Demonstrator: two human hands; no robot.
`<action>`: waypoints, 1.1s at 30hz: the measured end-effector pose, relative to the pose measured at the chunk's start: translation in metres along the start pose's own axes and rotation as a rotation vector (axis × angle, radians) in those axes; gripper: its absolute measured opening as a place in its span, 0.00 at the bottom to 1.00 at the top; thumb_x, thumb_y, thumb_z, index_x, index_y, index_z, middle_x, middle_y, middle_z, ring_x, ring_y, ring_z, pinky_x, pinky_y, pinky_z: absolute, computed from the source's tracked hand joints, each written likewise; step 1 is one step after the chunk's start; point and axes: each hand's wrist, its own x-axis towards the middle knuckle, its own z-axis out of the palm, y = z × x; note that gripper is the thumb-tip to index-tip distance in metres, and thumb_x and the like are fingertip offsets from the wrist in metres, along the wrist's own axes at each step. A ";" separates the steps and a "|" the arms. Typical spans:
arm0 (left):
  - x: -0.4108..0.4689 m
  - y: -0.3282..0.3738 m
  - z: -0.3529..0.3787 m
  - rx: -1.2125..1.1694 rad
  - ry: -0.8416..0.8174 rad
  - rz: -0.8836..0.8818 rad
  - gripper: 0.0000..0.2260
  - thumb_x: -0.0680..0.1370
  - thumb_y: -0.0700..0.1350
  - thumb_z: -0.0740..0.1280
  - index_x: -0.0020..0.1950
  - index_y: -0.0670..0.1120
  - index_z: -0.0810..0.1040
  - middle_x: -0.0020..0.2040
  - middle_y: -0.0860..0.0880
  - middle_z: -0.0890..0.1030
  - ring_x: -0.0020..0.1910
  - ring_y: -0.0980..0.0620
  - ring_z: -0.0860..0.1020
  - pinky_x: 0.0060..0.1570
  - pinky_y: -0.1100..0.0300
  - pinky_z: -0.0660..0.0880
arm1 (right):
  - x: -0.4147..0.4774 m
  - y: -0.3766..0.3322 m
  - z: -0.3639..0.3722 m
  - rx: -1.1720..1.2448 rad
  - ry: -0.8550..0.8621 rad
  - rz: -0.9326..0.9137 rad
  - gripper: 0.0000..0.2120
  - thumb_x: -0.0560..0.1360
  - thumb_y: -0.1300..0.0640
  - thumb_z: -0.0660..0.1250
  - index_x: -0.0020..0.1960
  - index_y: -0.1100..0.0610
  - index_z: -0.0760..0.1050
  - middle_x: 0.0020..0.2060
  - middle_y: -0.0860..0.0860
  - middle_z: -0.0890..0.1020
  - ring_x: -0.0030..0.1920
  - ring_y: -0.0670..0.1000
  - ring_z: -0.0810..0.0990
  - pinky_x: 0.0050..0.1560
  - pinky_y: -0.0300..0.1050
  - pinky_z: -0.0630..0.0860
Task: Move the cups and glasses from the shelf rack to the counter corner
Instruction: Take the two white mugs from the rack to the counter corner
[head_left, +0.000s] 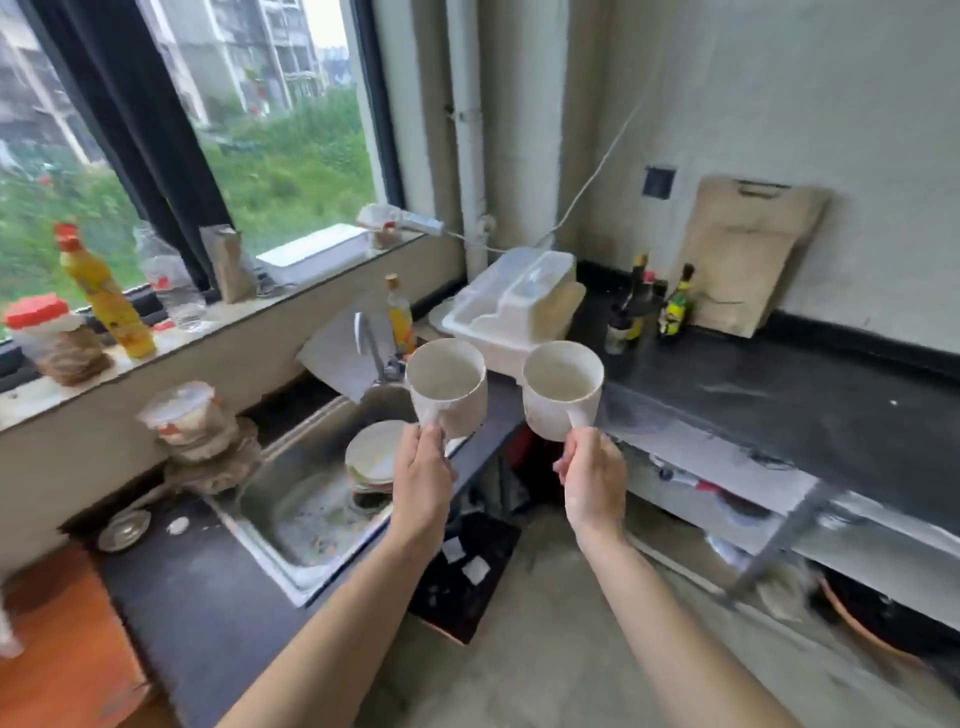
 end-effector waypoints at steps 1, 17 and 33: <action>-0.002 -0.003 0.029 -0.008 -0.042 -0.017 0.13 0.79 0.52 0.59 0.37 0.49 0.65 0.30 0.56 0.65 0.29 0.56 0.65 0.36 0.55 0.65 | 0.013 0.002 -0.024 -0.008 0.053 0.006 0.16 0.68 0.41 0.56 0.28 0.51 0.65 0.27 0.50 0.72 0.28 0.46 0.71 0.37 0.48 0.66; 0.000 -0.049 0.468 0.076 -0.754 -0.151 0.12 0.83 0.48 0.56 0.39 0.47 0.65 0.35 0.48 0.66 0.33 0.53 0.65 0.36 0.59 0.67 | 0.197 0.031 -0.348 0.035 0.745 0.184 0.14 0.75 0.52 0.60 0.34 0.57 0.63 0.29 0.51 0.68 0.30 0.48 0.69 0.29 0.38 0.66; -0.115 -0.060 0.791 0.152 -1.236 -0.198 0.11 0.82 0.46 0.56 0.41 0.45 0.63 0.35 0.48 0.63 0.29 0.57 0.62 0.34 0.59 0.66 | 0.278 0.038 -0.633 0.070 1.217 0.269 0.28 0.70 0.26 0.61 0.23 0.46 0.70 0.22 0.43 0.71 0.29 0.46 0.72 0.38 0.46 0.71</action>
